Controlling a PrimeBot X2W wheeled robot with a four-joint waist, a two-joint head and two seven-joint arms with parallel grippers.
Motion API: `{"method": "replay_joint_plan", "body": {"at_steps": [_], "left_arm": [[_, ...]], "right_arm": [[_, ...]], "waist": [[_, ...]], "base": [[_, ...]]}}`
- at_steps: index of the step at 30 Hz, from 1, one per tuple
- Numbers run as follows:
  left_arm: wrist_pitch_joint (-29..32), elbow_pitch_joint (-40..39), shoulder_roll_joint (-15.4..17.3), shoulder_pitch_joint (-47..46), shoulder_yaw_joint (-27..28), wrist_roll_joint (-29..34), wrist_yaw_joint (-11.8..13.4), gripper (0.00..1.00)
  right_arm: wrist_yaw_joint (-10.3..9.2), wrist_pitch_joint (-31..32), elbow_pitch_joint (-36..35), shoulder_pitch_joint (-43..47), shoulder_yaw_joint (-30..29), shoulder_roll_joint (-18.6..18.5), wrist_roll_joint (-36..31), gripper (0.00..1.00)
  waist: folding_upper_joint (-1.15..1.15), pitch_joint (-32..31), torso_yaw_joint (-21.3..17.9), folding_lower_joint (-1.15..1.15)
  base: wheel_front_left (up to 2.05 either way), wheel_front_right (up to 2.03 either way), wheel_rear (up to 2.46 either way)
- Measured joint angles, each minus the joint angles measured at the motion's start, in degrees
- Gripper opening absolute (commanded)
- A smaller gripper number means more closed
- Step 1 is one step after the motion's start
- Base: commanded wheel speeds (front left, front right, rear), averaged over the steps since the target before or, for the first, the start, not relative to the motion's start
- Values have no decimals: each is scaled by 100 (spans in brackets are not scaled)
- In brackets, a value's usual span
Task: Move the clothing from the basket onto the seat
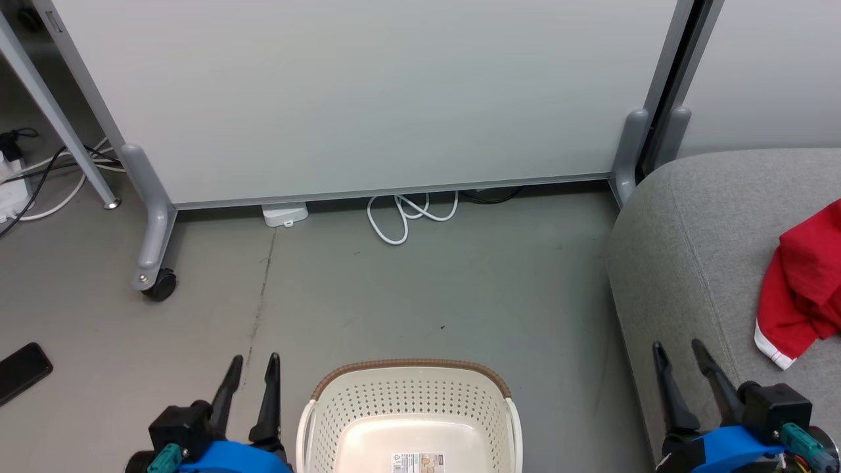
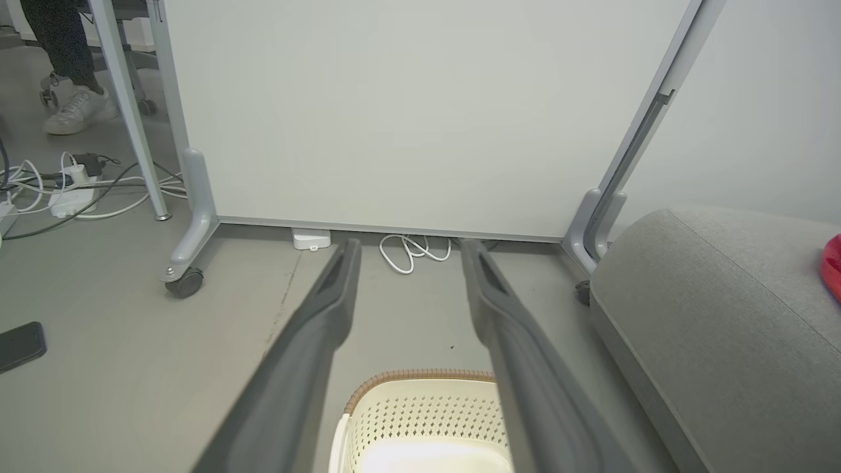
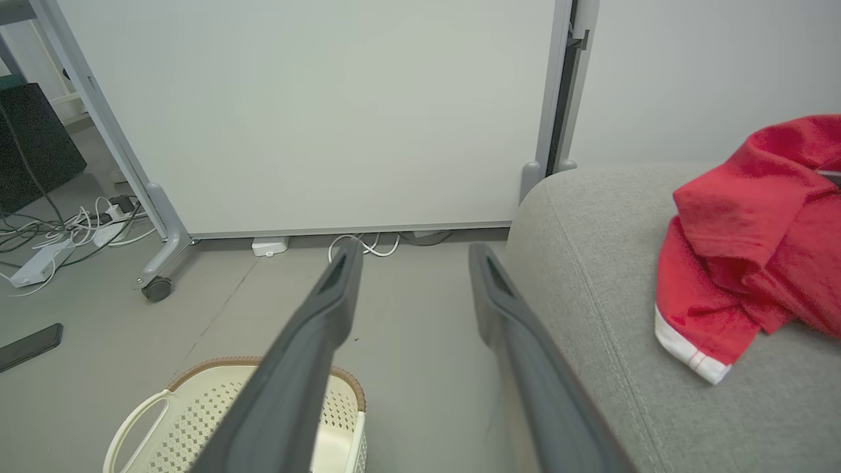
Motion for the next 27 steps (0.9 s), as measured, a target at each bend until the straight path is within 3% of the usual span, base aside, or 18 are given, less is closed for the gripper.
{"method": "replay_joint_plan", "body": {"at_steps": [11, 27], "left_arm": [[55, 489, -137, 453, -11, -81, 0, 0], [495, 200, -178, 419, 267, -1592, 0, 0]], "right_arm": [[0, 19, 566, 141, 13, 56, 52, 0], [0, 335, 517, 109, -21, 57, 1817, 0]], "waist": [[0, 1, -5, 0], [0, -1, -54, 0]], "base": [[0, 0, 0], [0, 0, 0]]}}
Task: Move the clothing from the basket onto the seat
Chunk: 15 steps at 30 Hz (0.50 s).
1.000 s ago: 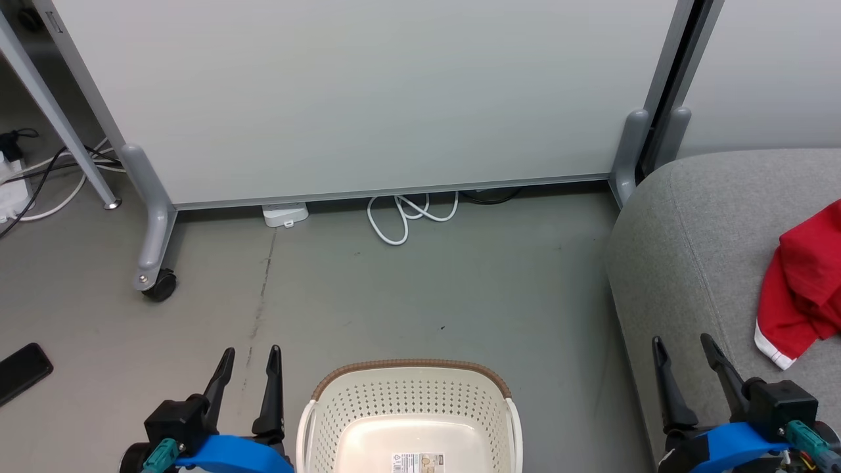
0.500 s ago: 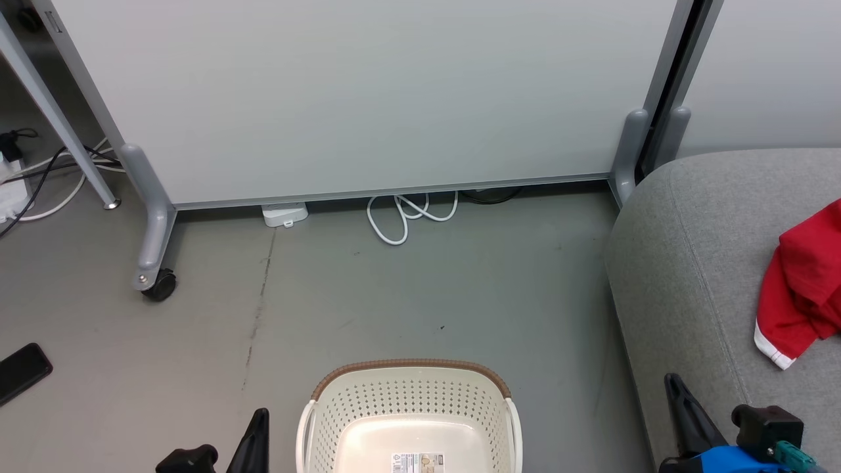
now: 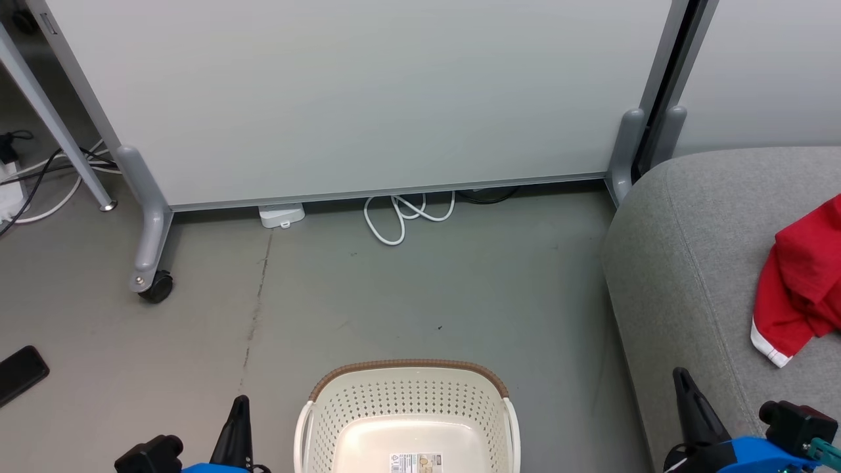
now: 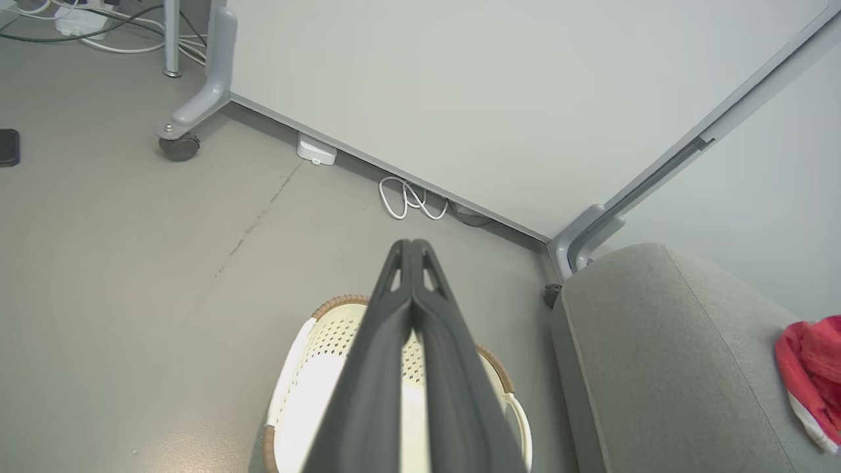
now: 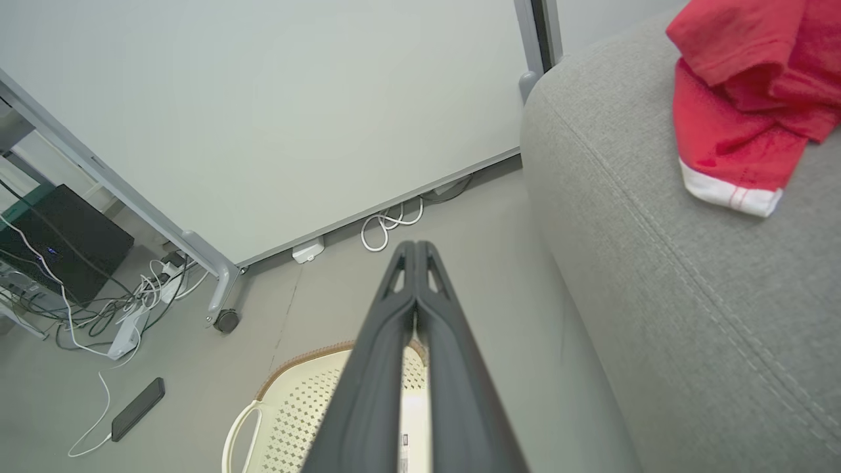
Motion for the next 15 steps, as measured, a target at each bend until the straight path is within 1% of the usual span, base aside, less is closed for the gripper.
{"method": "replay_joint_plan", "body": {"at_steps": [15], "left_arm": [[346, -258, -36, -136, 258, -1202, 0, 0]], "right_arm": [[0, 250, -74, -144, -36, -1, 1414, 0]], "waist": [[0, -2, -45, 0]], "base": [[0, 0, 0]]}}
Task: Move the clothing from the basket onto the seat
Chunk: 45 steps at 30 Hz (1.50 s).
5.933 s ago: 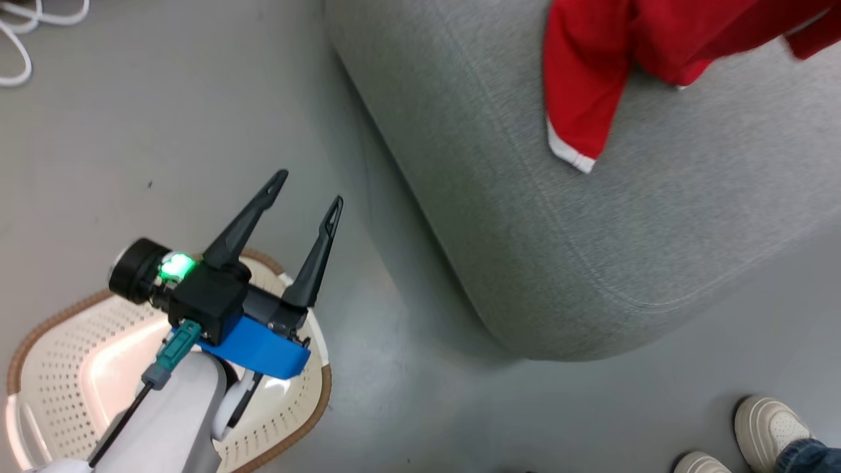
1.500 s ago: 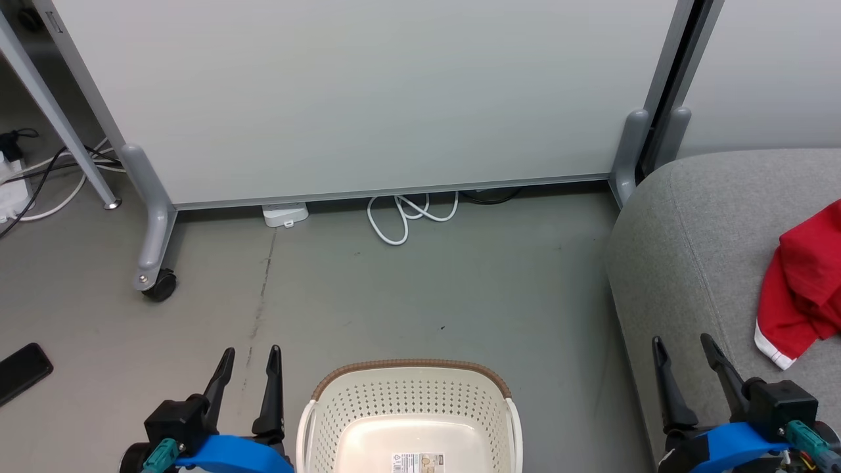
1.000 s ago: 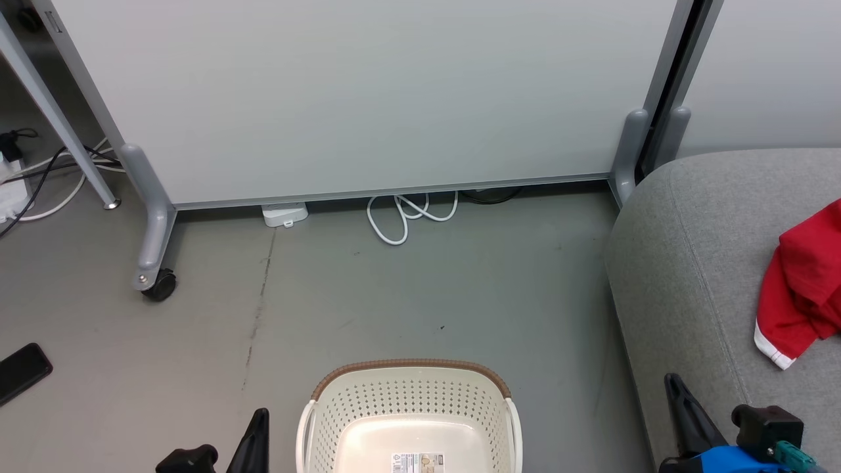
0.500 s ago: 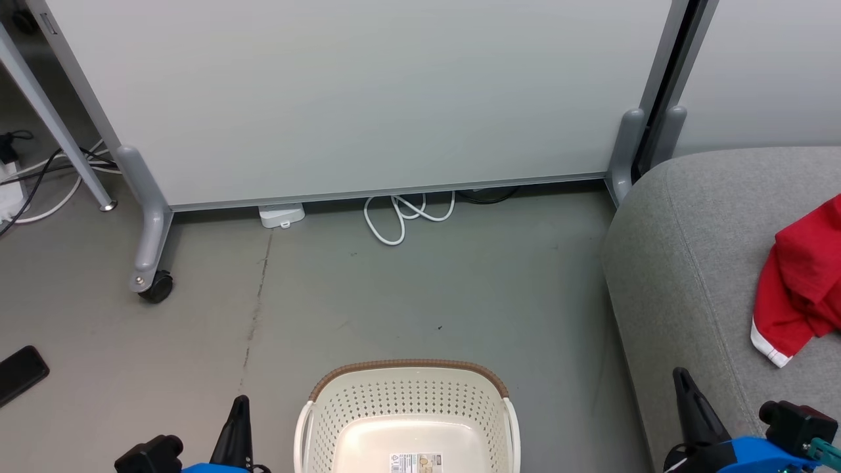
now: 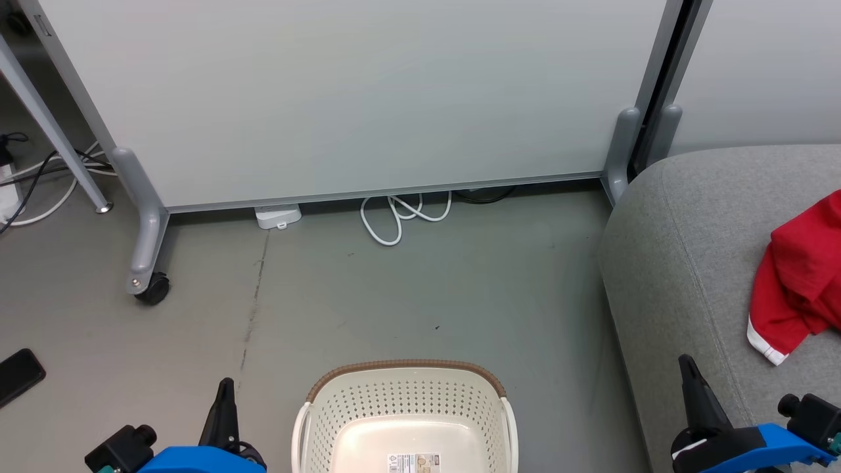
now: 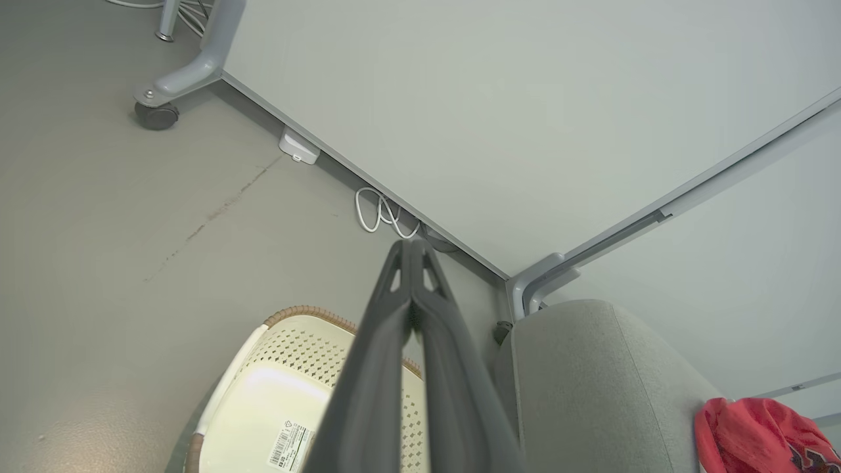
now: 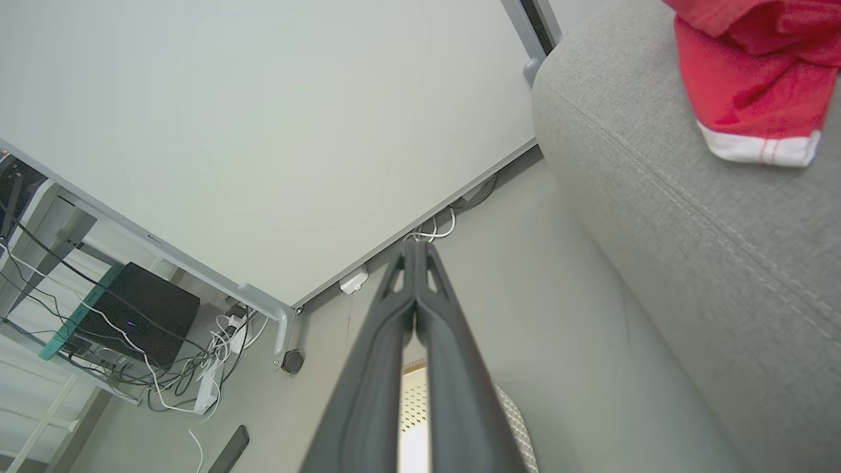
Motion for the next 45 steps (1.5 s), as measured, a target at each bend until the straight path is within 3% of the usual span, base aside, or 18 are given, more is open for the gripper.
{"method": "replay_joint_plan", "body": {"at_steps": [45], "left_arm": [[757, -581, -66, -296, 550, -2688, 0, 0]], "right_arm": [[-1, 568, -175, -319, -81, -12, 3131, 0]], "waist": [[0, -6, -134, 0]], "base": [[0, 0, 0]]}}
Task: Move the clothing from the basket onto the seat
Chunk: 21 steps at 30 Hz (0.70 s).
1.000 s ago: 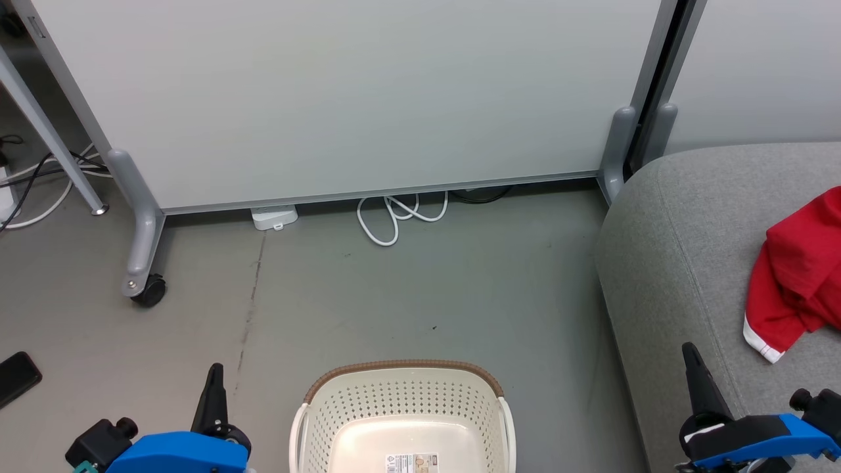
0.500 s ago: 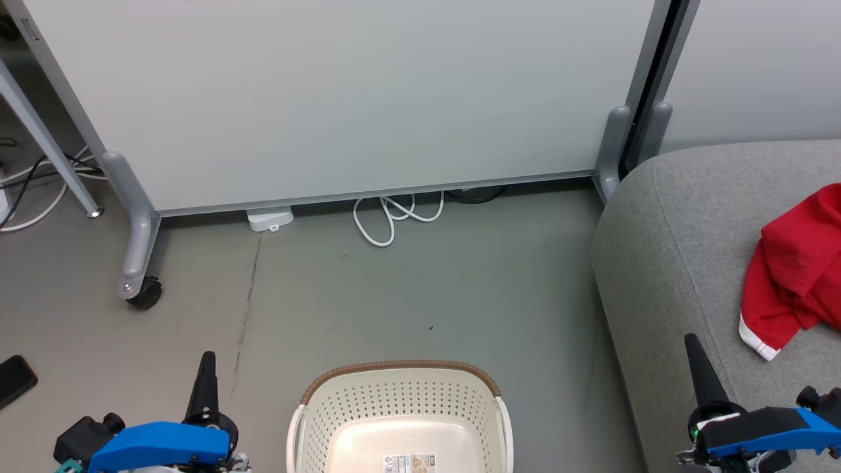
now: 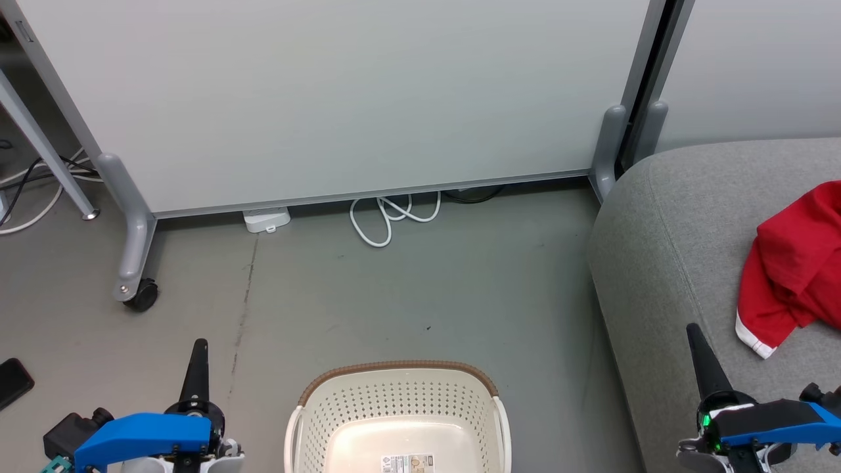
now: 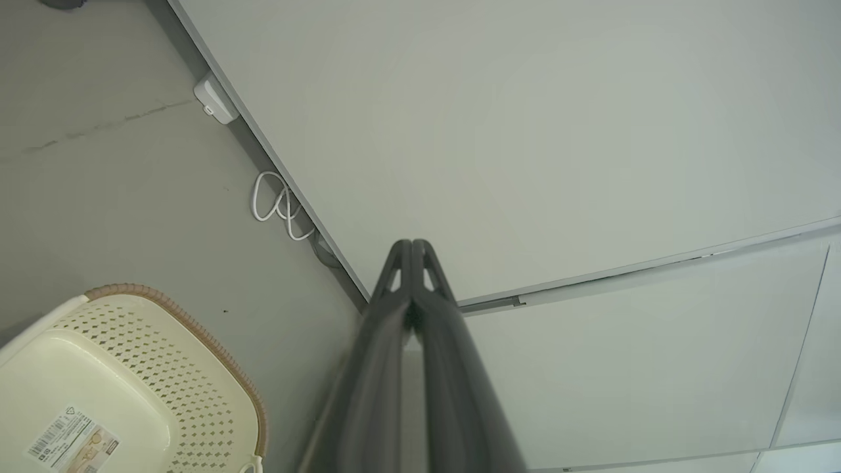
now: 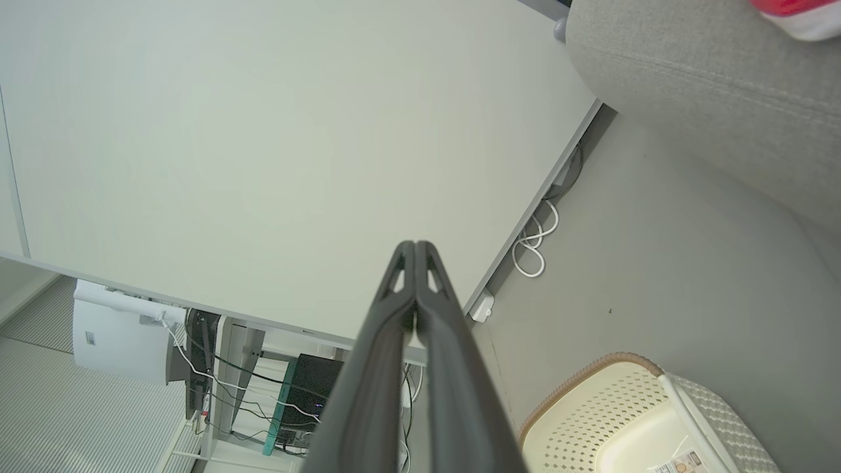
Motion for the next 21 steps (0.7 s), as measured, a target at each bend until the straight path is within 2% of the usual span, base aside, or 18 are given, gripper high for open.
{"method": "replay_joint_plan", "body": {"at_steps": [21], "left_arm": [[260, -198, -19, -104, 187, -923, 0, 0]], "right_arm": [[0, 188, -58, -97, -25, -12, 1081, 0]], "waist": [[0, -2, -63, 0]], "base": [[0, 0, 0]]}}
